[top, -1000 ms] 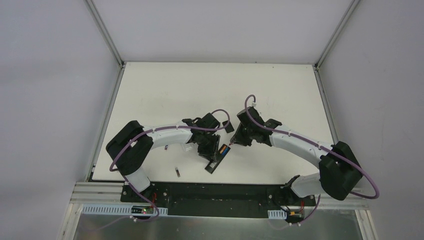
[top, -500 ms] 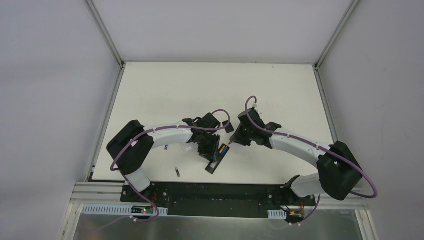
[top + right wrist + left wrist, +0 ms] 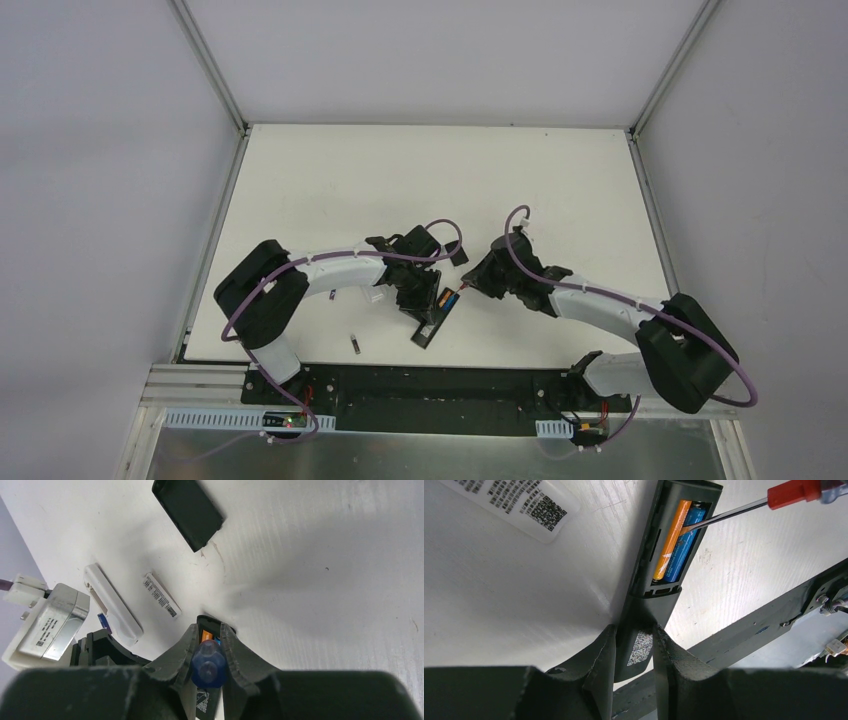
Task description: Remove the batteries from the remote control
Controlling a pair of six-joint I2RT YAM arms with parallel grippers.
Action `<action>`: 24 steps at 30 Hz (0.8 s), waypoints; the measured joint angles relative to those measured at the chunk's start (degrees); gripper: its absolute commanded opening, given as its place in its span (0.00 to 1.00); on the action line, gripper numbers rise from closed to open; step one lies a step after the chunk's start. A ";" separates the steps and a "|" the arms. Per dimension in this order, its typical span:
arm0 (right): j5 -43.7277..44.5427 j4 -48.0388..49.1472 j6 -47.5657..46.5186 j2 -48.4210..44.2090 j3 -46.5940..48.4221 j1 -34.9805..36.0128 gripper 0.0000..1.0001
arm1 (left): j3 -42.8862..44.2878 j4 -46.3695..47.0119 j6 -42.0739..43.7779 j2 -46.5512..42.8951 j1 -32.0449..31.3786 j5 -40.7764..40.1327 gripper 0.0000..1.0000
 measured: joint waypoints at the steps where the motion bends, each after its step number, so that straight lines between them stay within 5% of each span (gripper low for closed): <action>1: -0.09 0.96 0.24 -0.66 -0.94 0.00 0.00 | 0.02 -0.02 0.02 0.02 0.00 0.04 0.19; 16: -3.76 13.97 11.63 -4.92 -12.90 1.42 0.00 | 0.98 -0.94 -0.04 0.90 0.02 0.76 0.15; 24: -2.54 10.95 12.76 -8.52 -13.53 1.66 0.00 | 0.98 -0.90 -0.02 0.92 0.02 0.83 0.19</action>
